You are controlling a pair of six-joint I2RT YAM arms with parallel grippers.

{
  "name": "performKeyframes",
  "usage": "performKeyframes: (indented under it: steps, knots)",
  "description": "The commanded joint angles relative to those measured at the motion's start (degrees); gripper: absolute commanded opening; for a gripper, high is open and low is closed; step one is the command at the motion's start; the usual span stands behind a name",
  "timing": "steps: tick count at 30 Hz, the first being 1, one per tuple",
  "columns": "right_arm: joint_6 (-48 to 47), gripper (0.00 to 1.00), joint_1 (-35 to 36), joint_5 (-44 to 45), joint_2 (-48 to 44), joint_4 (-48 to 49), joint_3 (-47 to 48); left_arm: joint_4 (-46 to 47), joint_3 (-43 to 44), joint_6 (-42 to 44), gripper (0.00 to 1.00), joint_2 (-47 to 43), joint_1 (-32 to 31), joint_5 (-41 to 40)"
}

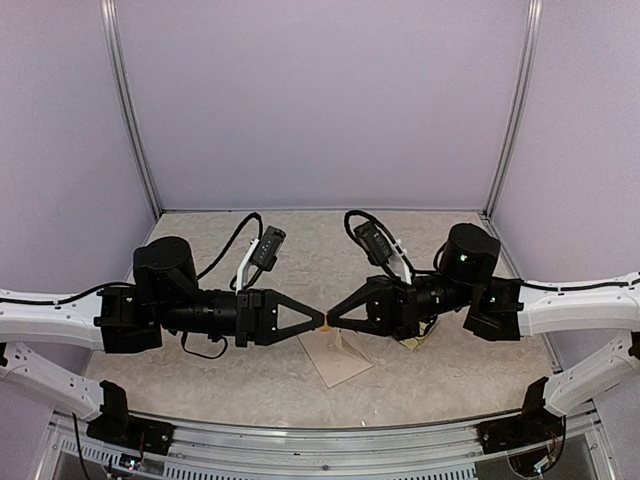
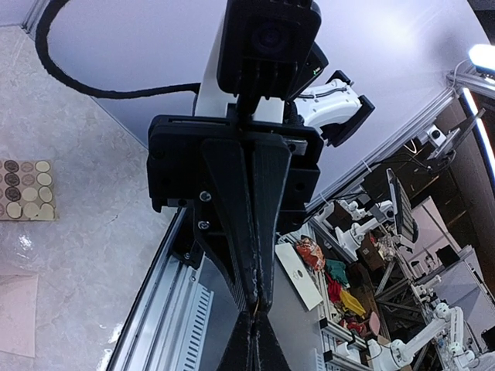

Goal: Place the letter into the envelope and seal it

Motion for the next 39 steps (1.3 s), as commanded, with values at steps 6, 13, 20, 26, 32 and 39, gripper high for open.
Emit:
performKeyframes:
  steps: [6,13,20,26,32,39]
  knots:
    - [-2.6,0.00,0.3,9.5,-2.8,-5.0,-0.8,-3.9,1.2,1.0,0.48,-1.3,0.4,-7.4]
    - [-1.9,0.00,-6.4,26.6,-7.2,-25.9,-3.1,-5.1,-2.0,-0.4,0.71,2.0,8.2,-9.5]
    - [0.4,0.00,-9.7,31.2,-9.9,-31.5,-7.1,-4.3,-0.1,2.5,0.76,15.2,13.5,-10.4]
    - [1.3,0.00,-9.8,32.8,-9.8,-32.8,-7.2,-3.1,3.4,4.7,0.80,30.2,16.0,-8.3]
    - [1.4,0.00,-9.7,32.3,-9.6,-32.8,-7.6,-1.5,6.3,7.3,0.80,39.8,16.4,-6.1]
    - [1.7,0.00,-9.8,31.7,-9.3,-32.3,-7.9,-2.9,4.9,7.4,0.81,43.3,16.6,-9.0]
